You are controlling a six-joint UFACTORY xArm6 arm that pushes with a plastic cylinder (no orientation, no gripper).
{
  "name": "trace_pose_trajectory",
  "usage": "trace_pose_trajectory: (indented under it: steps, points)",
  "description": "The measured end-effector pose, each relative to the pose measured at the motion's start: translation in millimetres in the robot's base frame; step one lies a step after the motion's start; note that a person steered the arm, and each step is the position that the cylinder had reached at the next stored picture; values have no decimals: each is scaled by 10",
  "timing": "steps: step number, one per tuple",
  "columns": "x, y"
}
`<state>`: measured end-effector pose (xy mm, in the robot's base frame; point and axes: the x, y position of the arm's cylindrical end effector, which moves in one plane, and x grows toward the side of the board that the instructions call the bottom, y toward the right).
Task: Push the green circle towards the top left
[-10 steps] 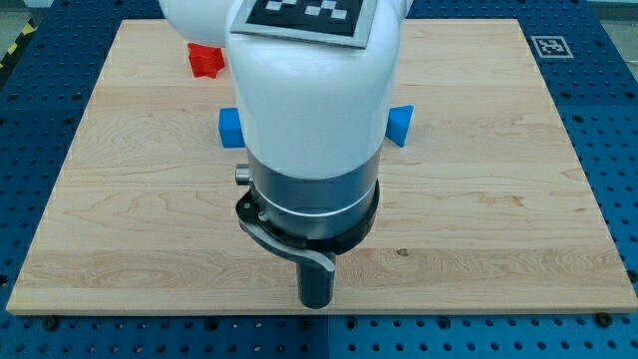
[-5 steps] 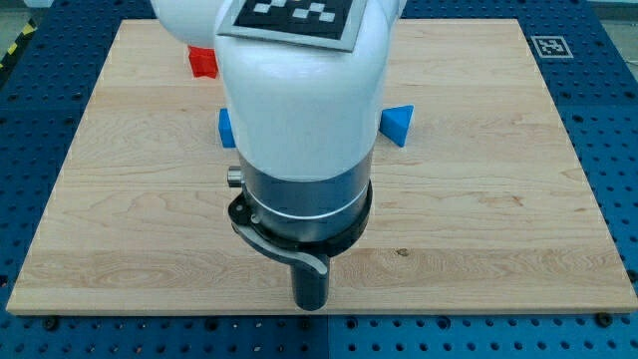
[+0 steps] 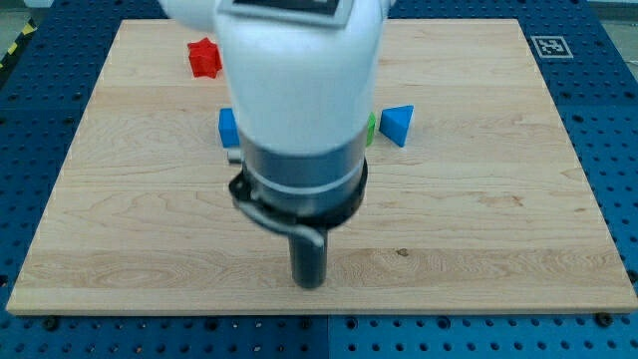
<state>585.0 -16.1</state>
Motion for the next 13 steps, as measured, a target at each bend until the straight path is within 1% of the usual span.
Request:
trace_pose_trajectory:
  steps: [1, 2, 3, 4, 5, 6, 7, 9, 10, 11, 13]
  points:
    - [-555, 0]
    - [-729, 0]
    - [-784, 102]
    - [-1026, 395]
    - [-1169, 434]
    - [-1504, 563]
    - [-1520, 563]
    - [-1915, 563]
    - [-1962, 675]
    - [-1962, 968]
    - [-2249, 1049]
